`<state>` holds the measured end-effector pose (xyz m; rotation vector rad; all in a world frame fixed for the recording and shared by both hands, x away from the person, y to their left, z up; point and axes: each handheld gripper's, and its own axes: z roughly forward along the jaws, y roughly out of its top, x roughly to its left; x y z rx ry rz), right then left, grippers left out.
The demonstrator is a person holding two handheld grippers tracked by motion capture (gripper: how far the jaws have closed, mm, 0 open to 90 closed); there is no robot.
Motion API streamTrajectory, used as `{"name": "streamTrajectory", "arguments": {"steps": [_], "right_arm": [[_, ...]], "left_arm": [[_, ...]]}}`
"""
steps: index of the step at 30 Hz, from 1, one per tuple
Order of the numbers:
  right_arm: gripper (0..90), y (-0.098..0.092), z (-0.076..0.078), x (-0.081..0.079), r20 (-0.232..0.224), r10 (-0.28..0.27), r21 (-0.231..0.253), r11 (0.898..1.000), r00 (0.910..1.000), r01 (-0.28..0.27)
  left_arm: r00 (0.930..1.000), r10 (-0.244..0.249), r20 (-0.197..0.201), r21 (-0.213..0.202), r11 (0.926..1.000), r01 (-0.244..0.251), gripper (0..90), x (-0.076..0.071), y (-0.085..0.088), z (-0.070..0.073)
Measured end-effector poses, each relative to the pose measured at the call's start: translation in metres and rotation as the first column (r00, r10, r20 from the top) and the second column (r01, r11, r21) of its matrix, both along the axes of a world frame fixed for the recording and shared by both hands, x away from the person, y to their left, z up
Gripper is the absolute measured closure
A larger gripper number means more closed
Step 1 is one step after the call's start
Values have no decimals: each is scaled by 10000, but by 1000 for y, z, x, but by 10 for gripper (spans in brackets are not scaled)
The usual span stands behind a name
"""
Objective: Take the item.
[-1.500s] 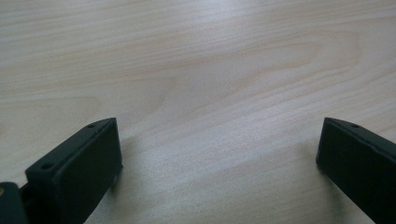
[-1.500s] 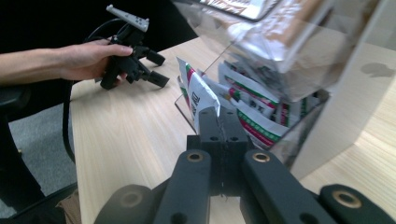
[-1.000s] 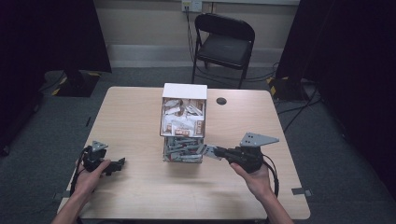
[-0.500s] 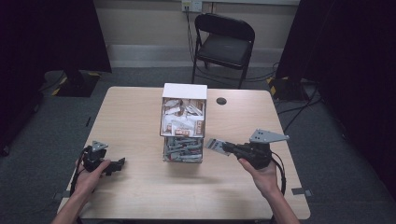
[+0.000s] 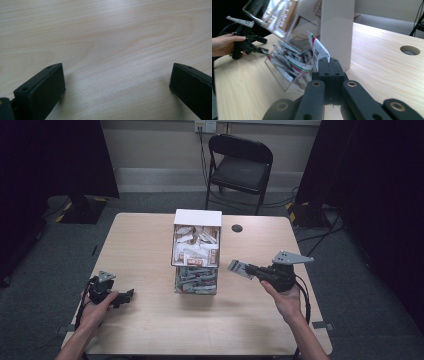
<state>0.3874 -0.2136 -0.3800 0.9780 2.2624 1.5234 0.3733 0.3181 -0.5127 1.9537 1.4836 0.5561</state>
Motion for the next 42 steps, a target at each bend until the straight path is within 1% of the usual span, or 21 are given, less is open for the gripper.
{"name": "streamTrajectory", "arguments": {"steps": [3,4,7,9,11,13,19,23,25,32,33,35,40,42], "right_arm": [[900,-1,0,4,-18,-83,-40,10000,10000,83],[900,-2,-2,9,-45,-184,-121,9998,9998,183],[900,-2,-3,15,-125,-282,-226,9994,9995,279],[900,-2,-4,17,-136,-312,-253,9992,9994,309],[900,-3,-5,23,-175,-407,-252,9989,9990,402],[900,-3,-5,24,-172,-429,-262,9988,9989,425],[900,-4,-8,36,-282,-627,-340,9975,9976,617],[900,-3,-10,41,-362,-679,-343,9972,9970,667],[900,-2,-12,46,-431,-724,-482,9964,9964,703],[900,-2,-10,56,-408,-802,-562,9954,9959,778],[900,-1,-12,60,-421,-869,-690,9941,9953,839],[900,-1,-13,61,-430,-905,-742,9934,9950,872],[900,-3,-24,73,-669,-1155,-1005,9890,9911,1085],[900,-4,-27,75,-737,-1210,-966,9888,9899,1136]], "left_arm": [[10000,0,1,0,10000,0,0,0,0,0],[10000,-1,1,1,10000,1,0,0,0,0],[10000,-2,0,3,10000,2,0,0,0,0],[10000,-2,0,2,10000,2,0,0,0,0],[10000,-1,0,0,10000,1,0,0,0,0],[10000,-2,0,2,10000,2,0,0,0,0],[10000,1,1,1,10000,-1,0,0,0,0],[10000,0,2,-1,10000,0,0,0,0,0],[10000,-15,-11,18,10000,15,0,0,0,0],[10000,-11,-8,15,10000,11,0,0,0,0],[10000,-3,-9,9,10000,3,0,0,0,0],[10000,-6,-10,10,10000,6,0,0,0,0],[10000,-6,2,3,10000,6,0,0,0,0],[10000,-5,3,2,10000,5,0,0,0,0]]}}
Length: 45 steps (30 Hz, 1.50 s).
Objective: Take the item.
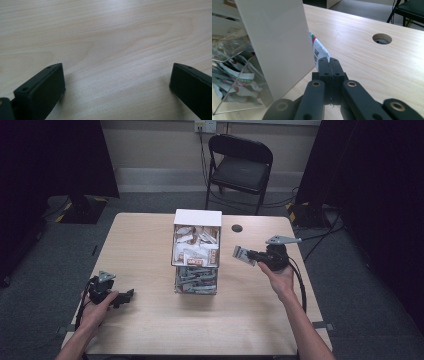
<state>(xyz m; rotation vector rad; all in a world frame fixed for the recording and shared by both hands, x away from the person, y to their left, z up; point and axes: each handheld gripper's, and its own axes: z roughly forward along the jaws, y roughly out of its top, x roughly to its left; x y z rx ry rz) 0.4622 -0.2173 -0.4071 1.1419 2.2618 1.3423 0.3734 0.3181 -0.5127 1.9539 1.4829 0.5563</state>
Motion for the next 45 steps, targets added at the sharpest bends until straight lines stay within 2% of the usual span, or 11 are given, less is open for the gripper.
{"name": "streamTrajectory", "arguments": {"steps": [3,8,14,18,23,25,29,31,36,45], "right_arm": [[900,1,-4,0,-93,27,-42,10000,10000,-28],[900,5,-16,3,-327,117,-381,9992,9994,-129],[900,6,-24,9,-472,22,-381,9993,9989,-40],[900,10,-35,13,-646,-14,-560,9984,9979,-22],[900,11,-42,15,-652,5,-583,9983,9979,-43],[900,8,-51,17,-760,-125,-866,9962,9970,59],[900,2,-55,16,-744,-271,-930,9955,9969,201],[900,3,-56,15,-768,-186,-1081,9941,9969,102],[900,7,-59,12,-802,20,-1111,9937,9968,-109],[889,9,-62,3,-987,366,-950,9944,9944,-460]], "left_arm": [[10000,1,0,-1,10000,-1,0,0,0,0],[10000,0,-1,-2,10000,0,0,0,0,0],[10000,1,-2,-1,10000,-1,0,0,0,0],[10000,-2,-1,-1,10000,2,0,0,0,0],[10000,-1,-13,7,10000,1,0,0,0,0],[10000,4,0,-2,10000,-4,0,0,0,0],[10000,-2,-2,2,10000,2,0,0,0,0],[10000,2,3,-11,10000,-2,0,0,0,0],[10000,3,0,-1,10000,-3,0,0,0,0],[10000,-9,-1,4,10000,9,0,0,0,0]]}}
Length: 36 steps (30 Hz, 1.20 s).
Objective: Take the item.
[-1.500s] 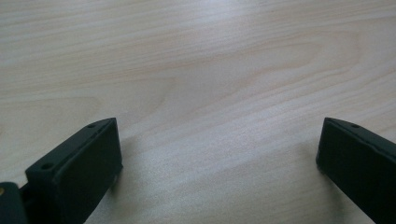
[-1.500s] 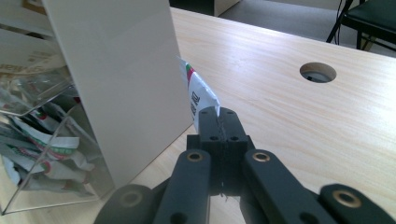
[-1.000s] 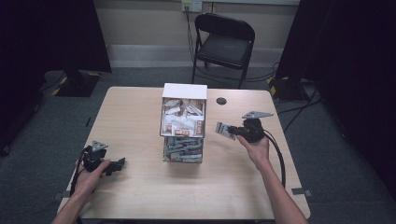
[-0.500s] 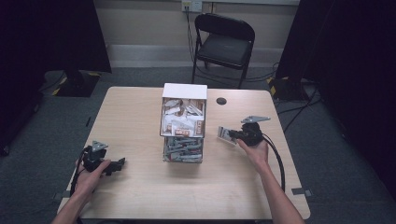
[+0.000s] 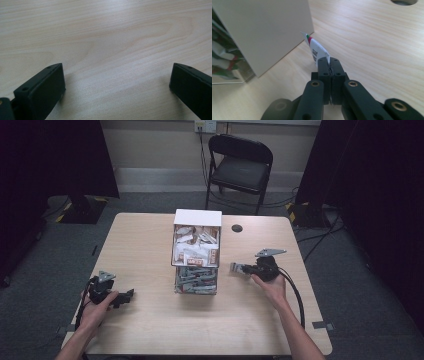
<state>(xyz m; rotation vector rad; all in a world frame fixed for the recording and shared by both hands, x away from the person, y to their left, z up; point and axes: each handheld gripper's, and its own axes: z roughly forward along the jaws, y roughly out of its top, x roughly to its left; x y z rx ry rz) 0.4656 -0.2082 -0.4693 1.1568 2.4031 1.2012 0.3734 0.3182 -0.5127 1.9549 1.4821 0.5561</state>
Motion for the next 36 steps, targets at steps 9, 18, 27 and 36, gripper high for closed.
{"name": "streamTrajectory", "arguments": {"steps": [9,18,27,36], "right_arm": [[874,7,2,-8,-68,488,-130,9987,9988,-489],[769,12,-2,-10,-218,745,106,9972,9970,-743],[541,13,-7,-5,-363,569,161,9983,9977,-563],[349,9,1,-6,-369,355,687,9971,9987,-329]], "left_arm": [[10000,9,0,-3,10000,-9,0,0,0,0],[10000,9,-11,0,10000,-9,0,0,0,0],[10000,9,1,-5,10000,-9,0,0,0,0],[10000,10,-11,1,10000,-10,0,0,0,0]]}}
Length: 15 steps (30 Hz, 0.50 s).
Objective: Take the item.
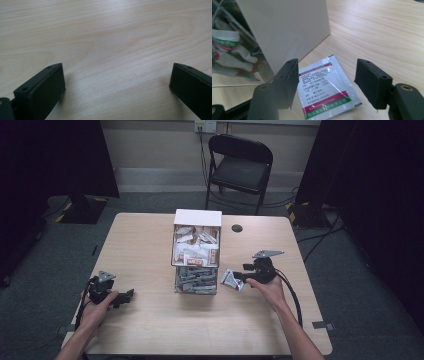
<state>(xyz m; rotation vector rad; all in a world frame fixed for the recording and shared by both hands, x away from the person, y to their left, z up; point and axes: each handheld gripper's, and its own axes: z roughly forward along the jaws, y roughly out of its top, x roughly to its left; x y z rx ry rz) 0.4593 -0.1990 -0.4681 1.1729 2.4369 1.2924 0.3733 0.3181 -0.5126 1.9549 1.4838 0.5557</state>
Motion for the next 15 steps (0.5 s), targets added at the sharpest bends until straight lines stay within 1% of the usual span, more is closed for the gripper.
{"name": "streamTrajectory", "arguments": {"steps": [1,2,3,4,6,8,9,10,11,15], "right_arm": [[349,-2,-1,1,-63,-112,107,9999,9999,113],[349,-2,-1,1,-63,-112,107,9999,9999,113],[321,-3,-2,2,-54,-230,82,9997,9997,230],[321,-3,-2,2,-54,-230,82,9997,9997,230],[302,-3,-1,3,8,-399,116,9991,9992,399],[278,-4,2,2,109,-495,288,9984,9987,492],[278,-4,2,2,109,-495,288,9984,9987,492],[275,-4,4,1,141,-547,380,9978,9984,541],[255,-6,8,0,182,-645,484,9968,9977,636],[238,-11,13,-3,164,-840,469,9954,9963,831]], "left_arm": [[10000,-3,0,3,10000,3,0,0,0,0],[10000,4,15,-12,10000,-4,0,0,0,0],[10000,-9,2,9,10000,9,0,0,0,0],[10000,-5,-1,2,10000,5,0,0,0,0],[10000,-2,-1,0,10000,2,0,0,0,0],[10000,-1,1,0,10000,1,0,0,0,0],[10000,-1,1,0,10000,1,0,0,0,0],[10000,-4,-1,2,10000,4,0,0,0,0],[10000,-3,-1,1,10000,3,0,0,0,0],[10000,-3,-2,3,10000,3,0,0,0,0]]}}
